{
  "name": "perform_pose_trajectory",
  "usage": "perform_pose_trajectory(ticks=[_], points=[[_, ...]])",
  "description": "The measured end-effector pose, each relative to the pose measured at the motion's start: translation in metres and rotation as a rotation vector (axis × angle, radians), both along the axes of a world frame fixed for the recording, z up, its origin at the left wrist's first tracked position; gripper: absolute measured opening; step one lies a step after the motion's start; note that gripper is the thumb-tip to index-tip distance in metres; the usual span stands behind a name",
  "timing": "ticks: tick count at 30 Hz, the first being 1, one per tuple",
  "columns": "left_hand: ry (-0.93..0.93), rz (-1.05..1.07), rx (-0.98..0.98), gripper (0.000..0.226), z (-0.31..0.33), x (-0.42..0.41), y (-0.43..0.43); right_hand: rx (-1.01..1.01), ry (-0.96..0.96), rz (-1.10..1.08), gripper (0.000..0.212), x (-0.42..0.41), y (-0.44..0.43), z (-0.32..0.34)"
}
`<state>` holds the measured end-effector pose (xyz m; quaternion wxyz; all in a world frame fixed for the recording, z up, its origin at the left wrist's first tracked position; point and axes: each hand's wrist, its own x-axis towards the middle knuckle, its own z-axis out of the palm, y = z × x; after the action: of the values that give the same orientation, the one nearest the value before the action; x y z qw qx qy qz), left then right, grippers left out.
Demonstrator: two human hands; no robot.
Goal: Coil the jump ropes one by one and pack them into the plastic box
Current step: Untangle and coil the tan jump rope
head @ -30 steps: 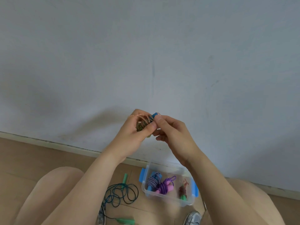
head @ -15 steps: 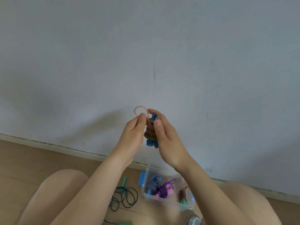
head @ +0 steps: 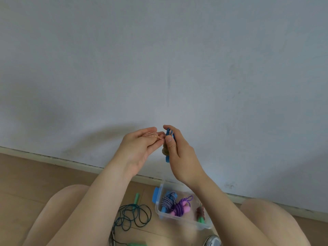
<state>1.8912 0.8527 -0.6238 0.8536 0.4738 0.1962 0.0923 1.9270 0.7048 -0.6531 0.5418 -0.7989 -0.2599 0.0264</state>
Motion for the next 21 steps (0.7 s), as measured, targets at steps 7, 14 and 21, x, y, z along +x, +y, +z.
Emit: perform_pose_trajectory(ticks=[7,14,21], points=[[-0.076,-0.119,-0.120,0.021,0.007,-0.003,-0.010,-0.020,-0.050,-0.070,0.035,0.007,-0.002,-0.004],[0.057,0.037,-0.224,0.023,-0.003,0.005,-0.011,0.133,0.038,0.076,0.036,0.001,0.000,0.002],[0.150,-0.055,-0.203,0.014,0.000,0.006,-0.002,0.133,0.057,0.136,0.038,0.004,-0.008,0.012]])
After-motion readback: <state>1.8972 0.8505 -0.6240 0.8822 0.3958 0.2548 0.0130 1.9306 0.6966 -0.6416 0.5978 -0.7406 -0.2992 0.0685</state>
